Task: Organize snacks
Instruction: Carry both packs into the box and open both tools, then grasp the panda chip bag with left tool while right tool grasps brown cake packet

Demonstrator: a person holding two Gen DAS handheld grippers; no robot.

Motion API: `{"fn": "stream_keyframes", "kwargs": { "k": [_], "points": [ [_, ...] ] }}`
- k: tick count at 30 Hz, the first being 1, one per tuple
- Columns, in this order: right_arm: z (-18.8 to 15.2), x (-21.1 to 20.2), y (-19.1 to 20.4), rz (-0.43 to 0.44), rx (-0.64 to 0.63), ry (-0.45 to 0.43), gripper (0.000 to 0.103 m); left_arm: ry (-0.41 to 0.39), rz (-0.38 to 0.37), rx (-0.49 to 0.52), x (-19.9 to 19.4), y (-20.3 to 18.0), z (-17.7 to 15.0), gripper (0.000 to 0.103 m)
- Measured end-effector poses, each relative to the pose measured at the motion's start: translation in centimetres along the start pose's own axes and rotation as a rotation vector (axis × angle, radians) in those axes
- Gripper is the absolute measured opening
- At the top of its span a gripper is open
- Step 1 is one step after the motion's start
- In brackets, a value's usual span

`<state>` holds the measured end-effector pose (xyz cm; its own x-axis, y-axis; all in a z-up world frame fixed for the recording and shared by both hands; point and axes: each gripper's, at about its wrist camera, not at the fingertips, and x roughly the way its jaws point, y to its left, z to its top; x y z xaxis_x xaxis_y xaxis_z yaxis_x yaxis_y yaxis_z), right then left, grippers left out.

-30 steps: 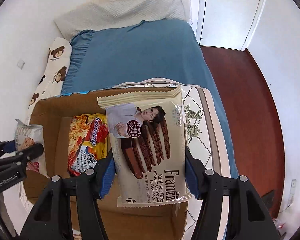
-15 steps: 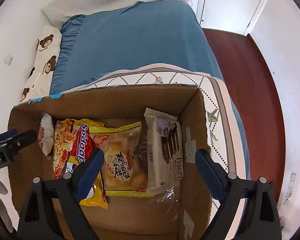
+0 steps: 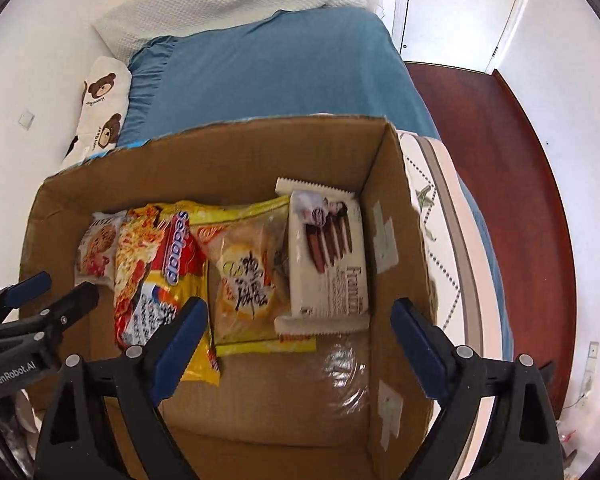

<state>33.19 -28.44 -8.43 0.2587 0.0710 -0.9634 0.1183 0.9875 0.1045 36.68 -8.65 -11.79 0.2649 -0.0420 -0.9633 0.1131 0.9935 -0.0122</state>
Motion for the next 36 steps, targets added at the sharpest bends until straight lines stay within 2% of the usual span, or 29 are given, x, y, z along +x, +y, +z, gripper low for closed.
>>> {"fn": "stream_keyframes", "kwargs": {
  "k": [7, 18, 26, 32, 36],
  "points": [
    [-5.1, -3.9, 0.9, 0.025, 0.006, -0.105, 0.095, -0.126, 0.013, -0.01, -4.1, -0.1, -4.2, 0.093],
    [-12.5, -12.6, 1.9, 0.023, -0.038, -0.304, 0.095, -0.301, -0.024, -0.003, -12.2, -0.4, -10.6, 0.094],
    [-17.0, -17.2, 2.5, 0.059, -0.033, -0.387, 0.095, -0.343, -0.036, 0.011, -15.7, -0.4, -14.9, 0.094],
    [-19.8, -19.5, 2.8, 0.095, -0.014, -0.414, 0.095, -0.348, -0.049, 0.003, -17.0, 0.0, -17.5, 0.093],
    [-21.5, -19.8, 2.4, 0.119, 0.023, -0.397, 0.095, -0.341, -0.056, 0.003, -17.7, 0.3, -19.3, 0.094]
  ]
}}
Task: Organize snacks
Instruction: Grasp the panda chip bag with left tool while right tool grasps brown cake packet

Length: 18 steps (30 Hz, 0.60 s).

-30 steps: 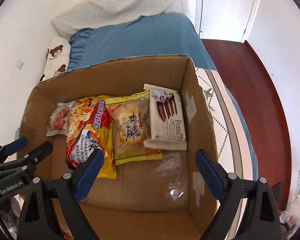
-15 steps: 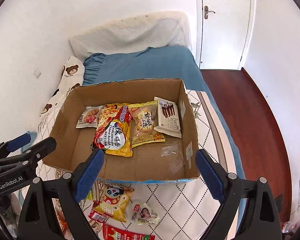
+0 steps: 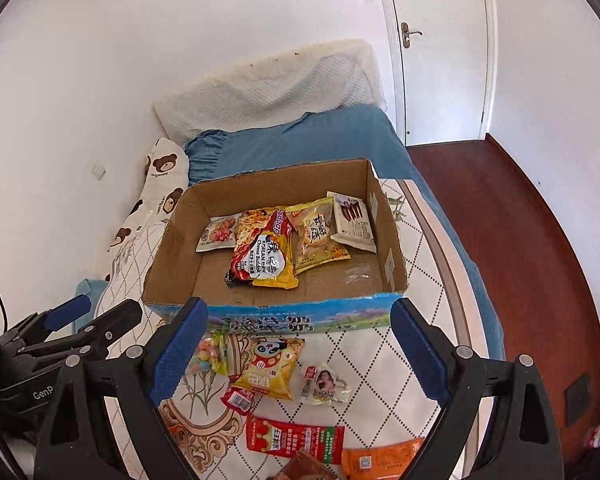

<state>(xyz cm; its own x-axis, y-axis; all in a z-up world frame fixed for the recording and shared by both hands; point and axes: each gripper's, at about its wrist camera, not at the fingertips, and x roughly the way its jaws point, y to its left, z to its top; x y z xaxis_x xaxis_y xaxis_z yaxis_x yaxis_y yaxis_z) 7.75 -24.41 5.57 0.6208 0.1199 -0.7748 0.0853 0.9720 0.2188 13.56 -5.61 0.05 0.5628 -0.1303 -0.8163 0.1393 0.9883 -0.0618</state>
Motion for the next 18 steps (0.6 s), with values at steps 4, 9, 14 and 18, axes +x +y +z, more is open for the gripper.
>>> {"fn": "stream_keyframes", "kwargs": {
  "k": [4, 9, 14, 18],
  "points": [
    [-3.2, 0.0, -2.4, 0.025, 0.098, 0.091, 0.095, 0.04, -0.004, 0.026, -0.6, 0.2, -2.5, 0.094],
    [-10.4, 1.9, -7.2, 0.029, 0.287, 0.274, 0.095, 0.148, 0.027, 0.024, 0.7, 1.7, -7.4, 0.094],
    [-17.2, 5.3, -7.5, 0.09, 0.386, 0.447, 0.095, 0.314, 0.068, -0.062, 3.7, 5.5, -12.7, 0.094],
    [-20.0, 8.8, -4.4, 0.09, 0.329, 0.542, 0.094, 0.393, 0.124, -0.105, 4.9, 8.5, -15.8, 0.093]
  ]
}}
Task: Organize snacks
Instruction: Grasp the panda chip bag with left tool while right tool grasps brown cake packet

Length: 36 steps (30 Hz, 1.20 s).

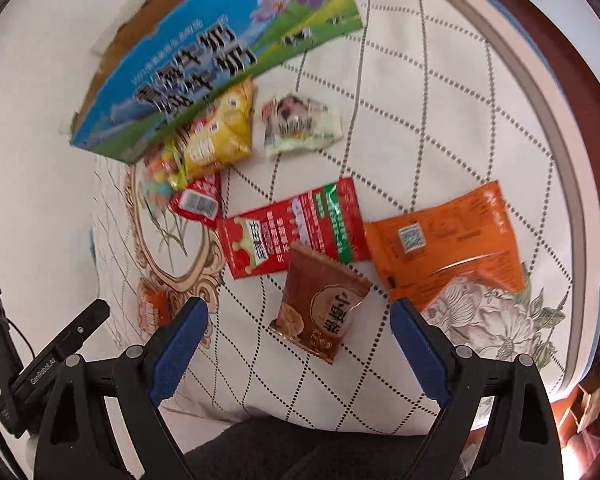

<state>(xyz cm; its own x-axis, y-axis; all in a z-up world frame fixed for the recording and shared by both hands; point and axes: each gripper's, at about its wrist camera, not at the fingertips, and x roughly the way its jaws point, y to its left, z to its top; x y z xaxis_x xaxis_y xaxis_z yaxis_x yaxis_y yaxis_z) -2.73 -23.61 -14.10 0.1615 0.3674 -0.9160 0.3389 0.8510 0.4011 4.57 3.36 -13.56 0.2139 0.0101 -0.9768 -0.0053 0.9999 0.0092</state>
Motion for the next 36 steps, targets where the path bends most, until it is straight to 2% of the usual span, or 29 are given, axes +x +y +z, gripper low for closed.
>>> {"fn": "stream_keyframes", "kwargs": {
  "k": [3, 7, 9, 11, 12, 14, 18, 21, 22, 24, 28, 32, 36],
  "points": [
    [-0.6, 3.6, 0.5, -0.059, -0.002, 0.06, 0.091, 0.042, 0.024, -0.044, 1.1, 2.5, -1.1, 0.093],
    [-1.1, 7.3, 1.8, -0.192, -0.096, 0.083, 0.09, 0.096, 0.043, -0.102, 2.7, 5.4, -1.8, 0.093],
    [-1.4, 8.4, 2.2, -0.233, -0.134, 0.075, 0.078, 0.125, 0.04, -0.114, 3.7, 6.2, -1.8, 0.093],
    [-1.8, 9.1, 3.1, -0.277, -0.208, 0.059, 0.075, 0.152, 0.038, -0.116, 5.0, 6.8, -1.9, 0.093],
    [-2.1, 9.1, 3.6, -0.284, -0.242, 0.049, 0.069, 0.186, 0.026, -0.127, 5.7, 7.2, -1.9, 0.093],
    [-2.8, 9.3, 4.7, -0.309, -0.313, 0.035, 0.066, 0.253, -0.075, -0.221, 7.2, 8.5, -1.9, 0.093],
    [-3.9, 9.8, 5.9, -0.324, -0.363, 0.032, 0.065, 0.275, -0.241, -0.435, 8.9, 10.9, -1.3, 0.093],
    [-4.2, 10.2, 6.1, -0.324, -0.366, 0.037, 0.065, 0.26, -0.283, -0.553, 10.2, 12.1, -0.7, 0.092],
    [-4.5, 10.3, 6.2, -0.325, -0.368, 0.04, 0.065, 0.255, -0.263, -0.56, 10.7, 12.1, -0.4, 0.08],
    [-4.3, 10.3, 6.3, -0.323, -0.368, 0.042, 0.065, 0.252, -0.219, -0.52, 11.8, 11.6, 0.5, 0.067],
    [-4.1, 10.0, 5.9, -0.297, -0.345, 0.053, 0.065, 0.231, -0.12, -0.328, 12.0, 8.7, 1.0, 0.066],
    [-3.6, 9.7, 4.5, -0.239, -0.288, 0.095, 0.065, 0.211, -0.036, -0.089, 11.2, 4.5, -0.9, 0.065],
    [-3.6, 9.4, 3.7, -0.206, -0.257, 0.124, 0.065, 0.242, -0.038, -0.008, 11.8, 2.2, -2.9, 0.065]
  ]
}}
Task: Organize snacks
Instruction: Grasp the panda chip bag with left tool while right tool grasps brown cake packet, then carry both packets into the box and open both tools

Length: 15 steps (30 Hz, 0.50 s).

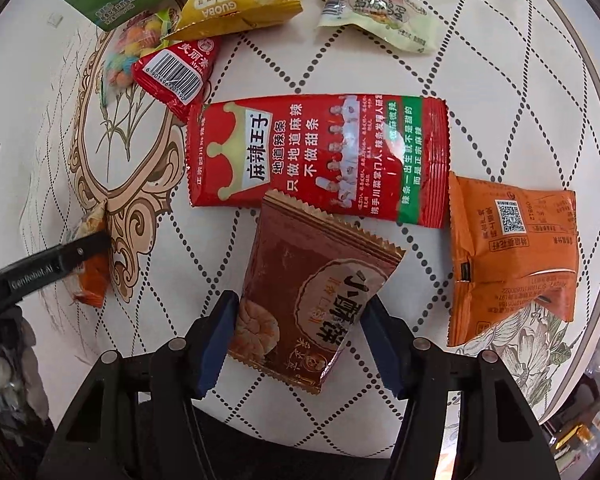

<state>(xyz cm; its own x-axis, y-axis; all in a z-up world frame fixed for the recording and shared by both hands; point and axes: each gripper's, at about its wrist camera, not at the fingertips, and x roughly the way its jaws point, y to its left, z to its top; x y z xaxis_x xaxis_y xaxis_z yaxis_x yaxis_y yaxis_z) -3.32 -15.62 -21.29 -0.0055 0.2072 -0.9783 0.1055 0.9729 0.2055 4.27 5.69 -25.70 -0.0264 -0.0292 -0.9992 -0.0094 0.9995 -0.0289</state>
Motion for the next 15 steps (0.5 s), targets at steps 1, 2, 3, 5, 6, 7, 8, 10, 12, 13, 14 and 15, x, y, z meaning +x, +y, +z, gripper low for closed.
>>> {"fn": "stream_keyframes", "kwargs": {
  "k": [1, 2, 3, 5, 6, 7, 8, 10, 12, 13, 14, 15],
  "points": [
    [0.1, 0.1, -0.2, 0.002, 0.014, 0.005, 0.065, 0.012, 0.003, -0.006, 0.5, -0.1, -0.4, 0.065],
    [0.2, 0.2, -0.4, 0.001, 0.021, 0.012, 0.066, 0.013, 0.002, -0.015, 0.9, -0.1, -0.7, 0.065],
    [0.2, 0.3, -0.4, 0.0, 0.032, 0.015, 0.066, 0.012, -0.002, -0.023, 1.1, 0.0, -0.8, 0.065],
    [0.3, 0.5, -0.7, -0.007, 0.045, 0.018, 0.066, 0.015, -0.011, -0.036, 1.1, -0.1, -1.1, 0.065],
    [0.9, 0.7, -0.6, -0.012, 0.048, 0.019, 0.066, 0.015, -0.012, -0.035, 1.2, -0.1, -1.5, 0.065],
    [1.6, 0.7, -0.8, -0.023, 0.043, 0.019, 0.066, 0.015, -0.013, -0.034, 1.1, -0.1, -1.6, 0.065],
    [1.8, 1.1, -0.4, -0.044, 0.018, 0.02, 0.066, 0.015, -0.014, -0.035, 1.1, -0.1, -1.7, 0.065],
    [2.1, 1.5, 1.5, -0.132, -0.108, 0.012, 0.063, 0.012, -0.015, -0.037, 1.0, 0.3, -2.3, 0.065],
    [1.8, 1.5, 3.5, -0.231, -0.261, 0.009, 0.063, 0.01, -0.015, -0.039, 0.9, 0.1, -0.5, 0.065],
    [1.7, 1.5, 4.0, -0.262, -0.308, 0.017, 0.064, 0.009, -0.013, -0.041, 1.0, 0.1, -0.6, 0.065],
    [1.6, 1.3, 4.1, -0.263, -0.313, 0.015, 0.066, 0.008, -0.013, -0.044, 0.9, 0.1, -0.7, 0.066],
    [1.6, 1.0, 4.0, -0.249, -0.302, 0.011, 0.073, 0.008, -0.015, -0.047, 0.8, 0.0, -0.6, 0.066]
  ]
}}
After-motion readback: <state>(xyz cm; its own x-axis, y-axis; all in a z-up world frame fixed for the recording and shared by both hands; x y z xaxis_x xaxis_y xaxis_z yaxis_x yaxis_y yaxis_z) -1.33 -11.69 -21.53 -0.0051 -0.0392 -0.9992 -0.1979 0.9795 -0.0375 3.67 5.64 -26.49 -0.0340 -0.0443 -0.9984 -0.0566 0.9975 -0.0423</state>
